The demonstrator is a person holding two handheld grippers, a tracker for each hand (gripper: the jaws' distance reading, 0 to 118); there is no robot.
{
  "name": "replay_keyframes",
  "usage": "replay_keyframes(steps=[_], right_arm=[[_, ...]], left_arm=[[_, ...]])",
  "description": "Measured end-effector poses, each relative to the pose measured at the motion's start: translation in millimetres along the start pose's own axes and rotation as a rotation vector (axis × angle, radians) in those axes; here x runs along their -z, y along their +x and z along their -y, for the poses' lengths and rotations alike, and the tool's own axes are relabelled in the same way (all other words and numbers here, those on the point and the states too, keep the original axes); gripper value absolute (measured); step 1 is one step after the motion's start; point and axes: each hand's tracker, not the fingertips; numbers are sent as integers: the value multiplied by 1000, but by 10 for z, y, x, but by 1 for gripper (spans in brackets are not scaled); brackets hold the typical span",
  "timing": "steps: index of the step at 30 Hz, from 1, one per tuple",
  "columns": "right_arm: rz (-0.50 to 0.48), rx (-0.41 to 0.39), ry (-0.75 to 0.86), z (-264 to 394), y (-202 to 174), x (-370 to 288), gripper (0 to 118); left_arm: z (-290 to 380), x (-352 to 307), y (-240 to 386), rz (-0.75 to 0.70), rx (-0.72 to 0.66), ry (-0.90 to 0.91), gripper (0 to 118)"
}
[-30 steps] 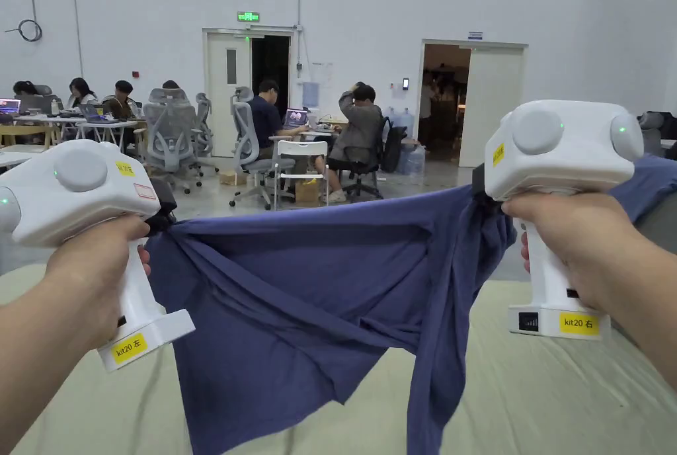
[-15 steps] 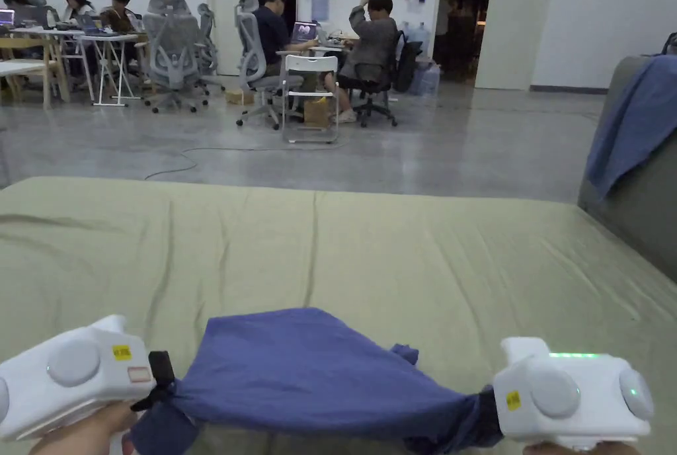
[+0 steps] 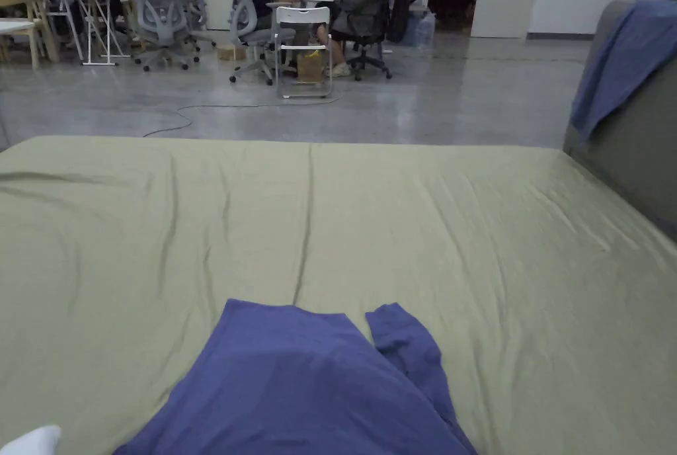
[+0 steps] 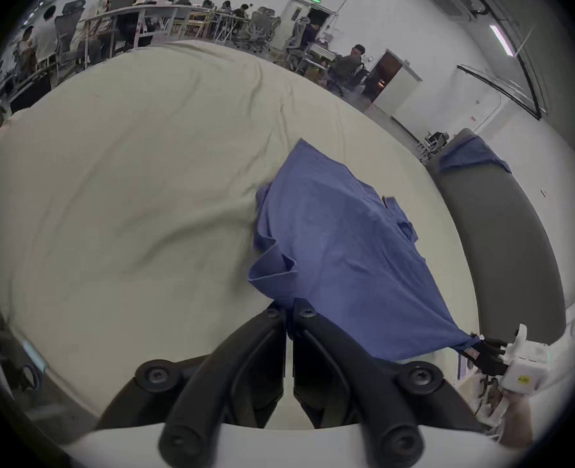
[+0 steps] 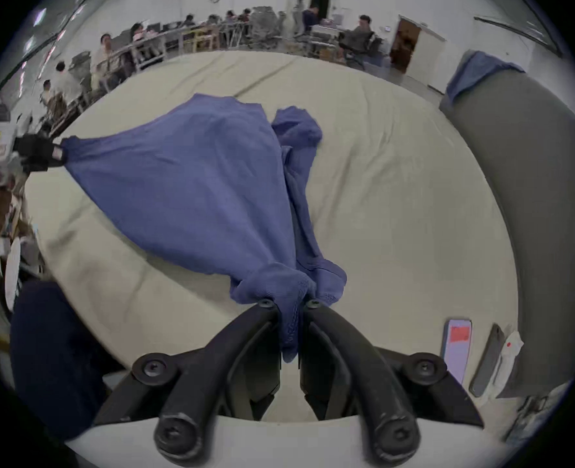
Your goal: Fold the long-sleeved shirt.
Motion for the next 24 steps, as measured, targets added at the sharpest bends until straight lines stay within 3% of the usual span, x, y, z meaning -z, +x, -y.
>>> replay_keyframes(steps=[5,8,9,10,11,12,13,14,15,16,19,22,23,24], right_arm=[[7,-93,-104,372,-180,-54,4],[0,-57,-140,410,-188,136,8],[-23,-19,-167,394,-155,200,19],[-57,37,-192,371,-105,256,39],[-81,108,-194,361,-51,286,75],[-88,180,-176,350,23,269,91],[-47,224,-137,342,60,180,92],[-31,258,-77,335,97,37,92],[-51,268,-16,322,136,-151,92],[-59,282,10,320,145,-299,92],[-106,342,85,341,117,-675,92],[-169,439,120,495,15,-845,91],[-180,449,116,546,-33,-854,79],[-177,434,100,588,-75,-827,51]], left_arm=[[509,-324,-261,-112,19,-67,1],[644,-270,-494,-196,-15,-108,1],[662,-229,-582,-211,-45,-126,1],[670,-199,-644,-207,-68,-130,1],[666,-180,-681,-200,-94,-130,1],[662,-183,-696,-194,-130,-133,5],[653,-217,-695,-170,-169,-123,26],[642,-282,-671,-120,-195,-89,74],[631,-352,-617,-61,-190,-45,111],[634,-391,-558,-31,-164,-25,117],[731,-432,-336,-14,-56,36,116],[820,-549,-80,-39,43,-45,115],[868,-529,-32,-28,75,-89,114],[933,-520,19,-25,103,-90,105]])
